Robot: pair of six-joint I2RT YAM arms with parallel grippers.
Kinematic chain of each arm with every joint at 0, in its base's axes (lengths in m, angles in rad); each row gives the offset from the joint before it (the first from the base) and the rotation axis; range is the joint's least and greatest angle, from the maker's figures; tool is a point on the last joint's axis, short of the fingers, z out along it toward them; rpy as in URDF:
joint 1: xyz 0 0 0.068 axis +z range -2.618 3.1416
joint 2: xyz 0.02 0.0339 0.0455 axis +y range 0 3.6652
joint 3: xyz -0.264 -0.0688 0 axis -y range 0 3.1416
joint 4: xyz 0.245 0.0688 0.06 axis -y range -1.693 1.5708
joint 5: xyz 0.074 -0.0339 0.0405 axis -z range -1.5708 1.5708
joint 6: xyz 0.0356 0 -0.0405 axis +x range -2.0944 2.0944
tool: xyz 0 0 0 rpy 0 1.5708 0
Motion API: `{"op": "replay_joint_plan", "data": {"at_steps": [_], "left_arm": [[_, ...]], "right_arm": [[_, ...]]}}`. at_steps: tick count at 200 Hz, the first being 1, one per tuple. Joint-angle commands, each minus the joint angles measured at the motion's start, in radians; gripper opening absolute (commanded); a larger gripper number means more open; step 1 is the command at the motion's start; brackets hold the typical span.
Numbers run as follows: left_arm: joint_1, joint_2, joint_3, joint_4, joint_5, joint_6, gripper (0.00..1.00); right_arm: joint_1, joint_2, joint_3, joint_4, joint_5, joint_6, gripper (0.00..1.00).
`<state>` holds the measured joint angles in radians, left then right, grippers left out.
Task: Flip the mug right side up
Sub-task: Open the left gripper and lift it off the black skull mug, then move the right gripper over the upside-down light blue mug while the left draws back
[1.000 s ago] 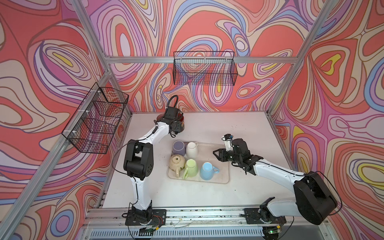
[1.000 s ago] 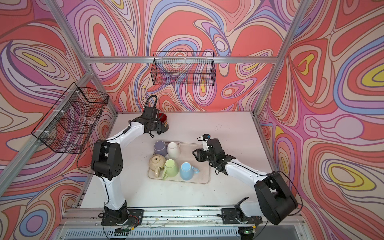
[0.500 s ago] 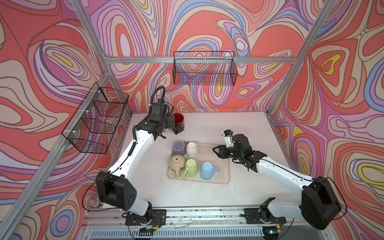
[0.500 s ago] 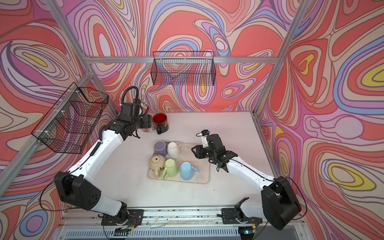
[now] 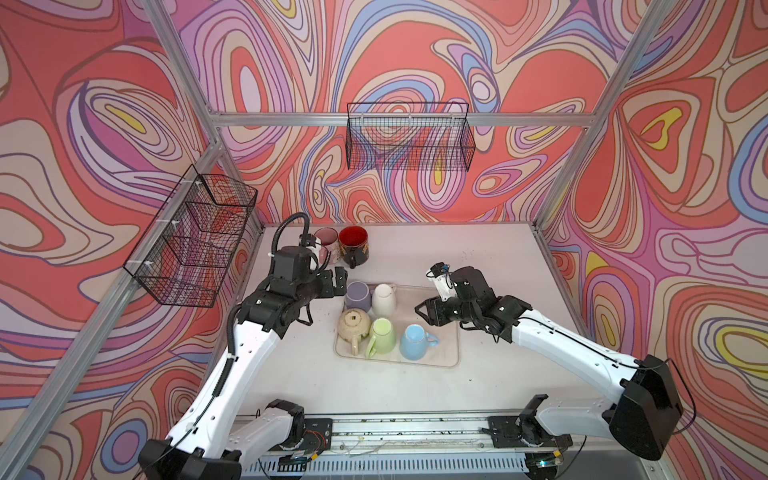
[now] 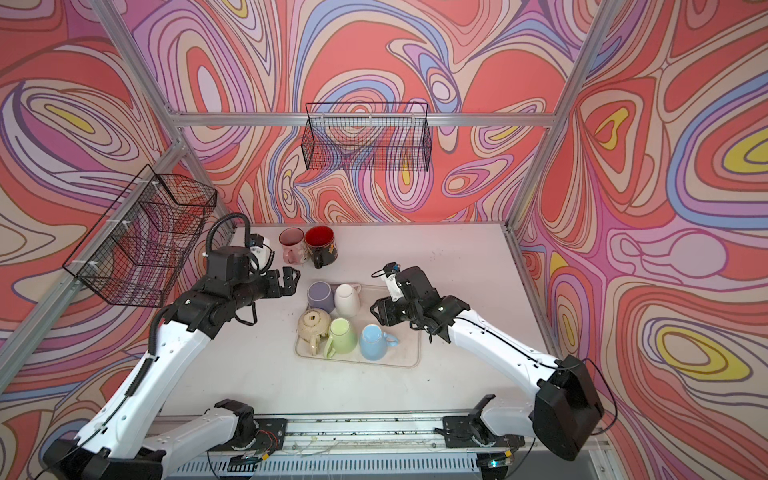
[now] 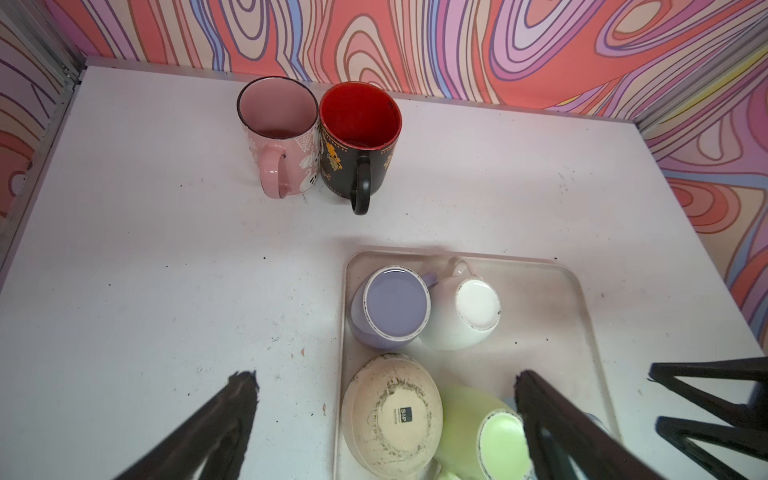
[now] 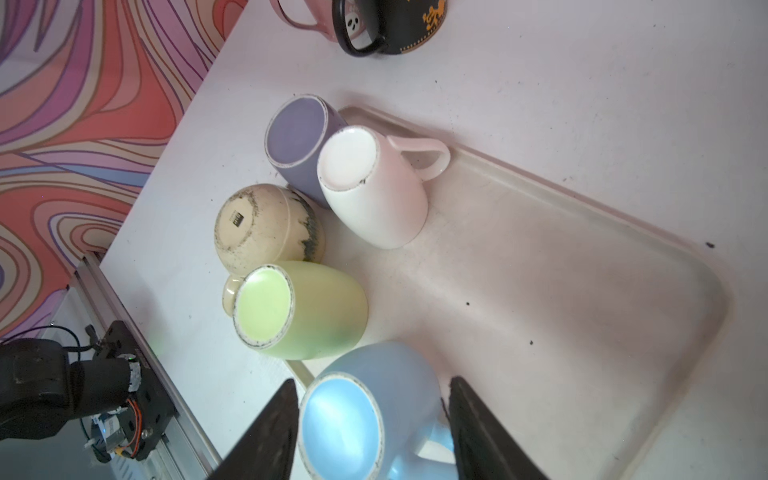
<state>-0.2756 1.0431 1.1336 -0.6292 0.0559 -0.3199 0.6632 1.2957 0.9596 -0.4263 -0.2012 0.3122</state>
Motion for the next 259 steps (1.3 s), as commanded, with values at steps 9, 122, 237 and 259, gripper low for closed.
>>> {"op": "replay_joint_plan", "data": {"at_steps": [9, 122, 237, 259], "left_arm": [[-0.004, -0.033, -0.045, -0.062, 0.051, -0.107, 1.00], [-0.003, -0.230, -0.177, -0.082, -0.047, -0.135, 1.00], [-0.003, -0.226, -0.167, -0.096, -0.012, -0.117, 1.00], [-0.002, -0.227, -0.167, -0.097, -0.012, -0.114, 1.00]], "right_arm": [[0.019, -0.026, 0.014, -0.118, 0.013, -0.036, 0.59], [0.113, 0.004, 0.036, -0.313, 0.105, -0.078, 0.47], [0.113, 0.232, 0.170, -0.325, 0.325, 0.022, 0.00], [0.112, 0.268, 0.181, -0.311, 0.297, 0.024, 0.00]]}}
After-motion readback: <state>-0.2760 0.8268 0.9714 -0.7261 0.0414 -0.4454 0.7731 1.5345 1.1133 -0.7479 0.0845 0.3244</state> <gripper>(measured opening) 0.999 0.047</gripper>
